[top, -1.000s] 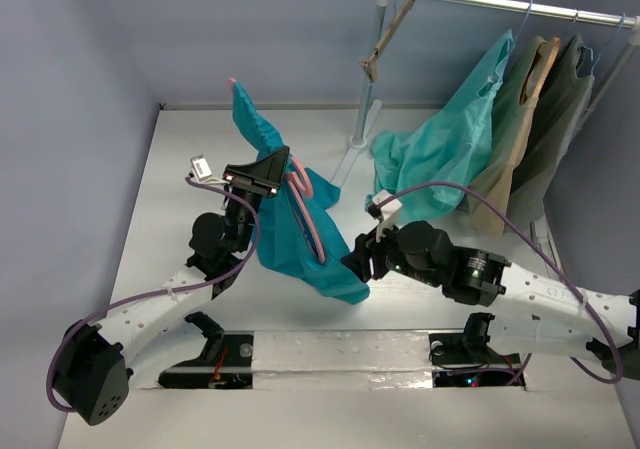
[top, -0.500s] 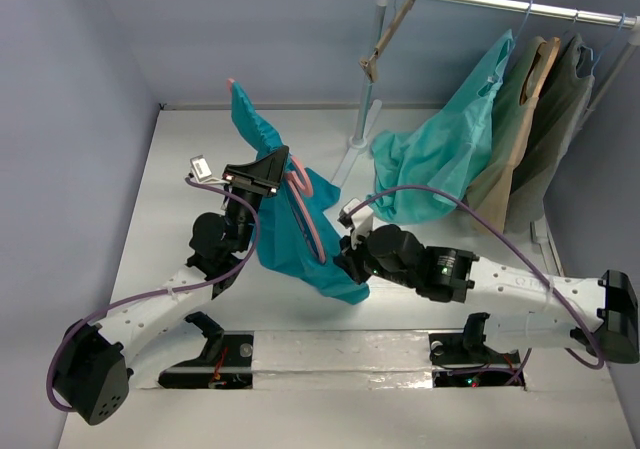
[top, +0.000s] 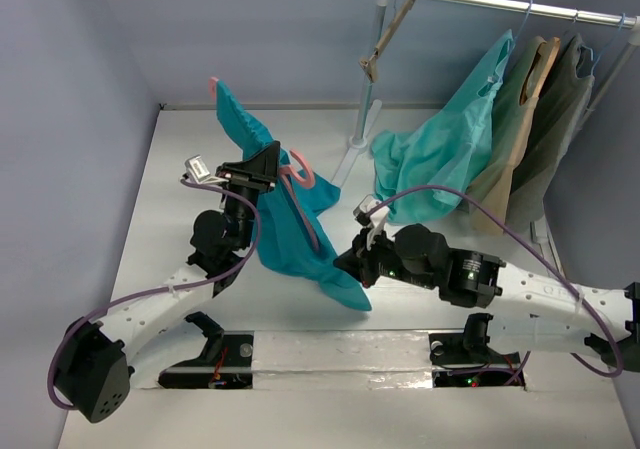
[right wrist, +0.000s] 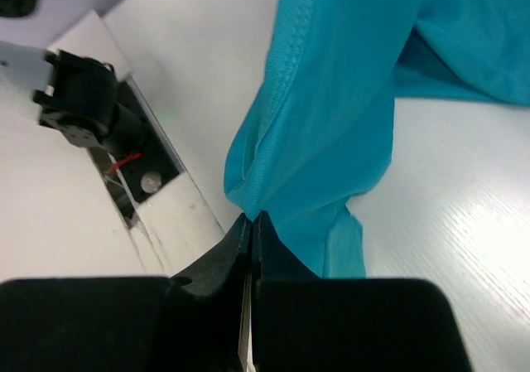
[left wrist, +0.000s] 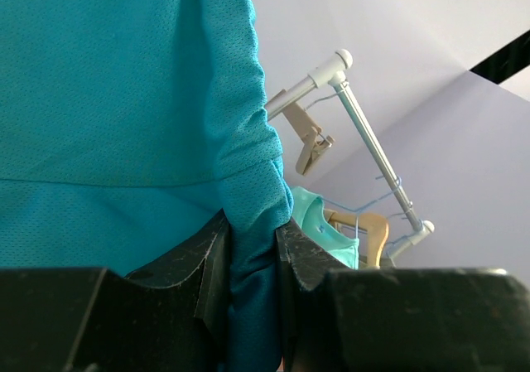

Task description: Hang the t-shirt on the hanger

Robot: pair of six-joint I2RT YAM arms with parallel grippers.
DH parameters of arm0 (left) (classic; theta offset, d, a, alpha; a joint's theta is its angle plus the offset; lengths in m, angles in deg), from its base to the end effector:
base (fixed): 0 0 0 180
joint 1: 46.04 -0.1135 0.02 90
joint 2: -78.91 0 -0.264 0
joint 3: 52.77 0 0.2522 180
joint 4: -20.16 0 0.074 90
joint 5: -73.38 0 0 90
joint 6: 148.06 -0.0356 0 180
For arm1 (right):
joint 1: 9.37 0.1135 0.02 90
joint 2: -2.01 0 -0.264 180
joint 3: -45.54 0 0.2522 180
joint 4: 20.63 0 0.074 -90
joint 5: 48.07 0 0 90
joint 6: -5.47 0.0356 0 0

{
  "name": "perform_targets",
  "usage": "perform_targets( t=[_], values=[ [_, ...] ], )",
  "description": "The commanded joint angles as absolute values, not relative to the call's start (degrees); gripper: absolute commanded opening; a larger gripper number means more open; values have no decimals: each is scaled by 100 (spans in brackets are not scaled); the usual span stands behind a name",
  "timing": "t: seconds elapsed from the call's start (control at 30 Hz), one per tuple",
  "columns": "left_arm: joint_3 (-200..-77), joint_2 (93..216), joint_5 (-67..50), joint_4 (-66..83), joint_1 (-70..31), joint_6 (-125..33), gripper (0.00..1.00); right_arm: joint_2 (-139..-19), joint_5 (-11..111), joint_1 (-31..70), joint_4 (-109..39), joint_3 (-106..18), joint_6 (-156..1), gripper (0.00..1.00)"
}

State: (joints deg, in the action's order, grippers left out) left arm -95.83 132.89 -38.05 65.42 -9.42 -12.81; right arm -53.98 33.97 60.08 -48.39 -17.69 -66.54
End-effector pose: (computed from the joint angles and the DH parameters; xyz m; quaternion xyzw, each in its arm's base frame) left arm 0.1690 -0.1094 0.3397 -0.1985 0.4450 -0.5037 0.7133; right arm 0.0835 0.2088 0.3258 -0.3203 0.7557 0.3517 0.4503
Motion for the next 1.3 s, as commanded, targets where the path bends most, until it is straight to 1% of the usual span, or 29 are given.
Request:
perform_targets(
  t=[0.0, 0.1, 0.13, 0.17, 0.23, 0.27, 0.33, 0.37, 0.4, 0.57, 0.77, 0.9, 1.03, 1.13, 1.17, 1.27],
  values=[
    [-9888, 13410, -3799, 7073, -983, -1317, 0, -5275, 3509, 6059, -4214, -1990, -6652, 0],
    [-9835, 13472, -3509, 7100, -983, -886, 0, -5704, 3183, 6059, -4204, -2103, -6687, 0],
    [-9826, 13472, -3386, 7108, -983, -797, 0, -5854, 3174, 6059, -4282, -2156, -6678, 2],
    [-9791, 13455, -3341, 7100, -983, -718, 0, -6116, 3174, 6059, -4327, -2209, -6678, 10],
    [-9782, 13402, -3184, 6995, -983, -454, 0, -6268, 3052, 6112, -4528, -2350, -6669, 27],
    [-9782, 13358, -3157, 6916, -983, -410, 0, -6277, 2764, 6112, -4608, -2368, -6669, 40],
    [-9773, 13218, -3043, 6767, -983, -279, 0, -6093, 2612, 6112, -4731, -2316, -6704, 50],
    [-9747, 13139, -3025, 6731, -983, -243, 0, -5988, 2603, 6112, -4731, -2272, -6722, 57],
    [-9747, 13095, -3016, 6687, -983, -225, 0, -5804, 2611, 6112, -4740, -2236, -6713, 59],
    [-9712, 13006, -2946, 6581, -983, -111, 0, -5670, 2629, 6112, -4907, -2192, -6739, 60],
    [-9720, 13086, -2884, 6643, -983, 56, 0, -6109, 2822, 6164, -4819, -2271, -6740, 60],
    [-9738, 13086, -2998, 6590, -983, 4, 0, -6180, 3015, 6270, -4740, -2298, -6748, 59],
    [-9747, 13129, -2946, 6642, -983, 126, 0, -6399, 2717, 6323, -4749, -2315, -6810, 59],
    [-9764, 13112, -2928, 6538, -983, 188, 0, -6558, 2603, 6323, -4618, -2315, -6854, 51],
    [-9782, 13068, -2937, 6502, -983, 188, 0, -6593, 2533, 6323, -4574, -2306, -6871, 48],
    [-9791, 12998, -2928, 6371, -983, 214, 0, -6664, 2270, 6323, -4415, -2298, -6968, 42]
  ],
)
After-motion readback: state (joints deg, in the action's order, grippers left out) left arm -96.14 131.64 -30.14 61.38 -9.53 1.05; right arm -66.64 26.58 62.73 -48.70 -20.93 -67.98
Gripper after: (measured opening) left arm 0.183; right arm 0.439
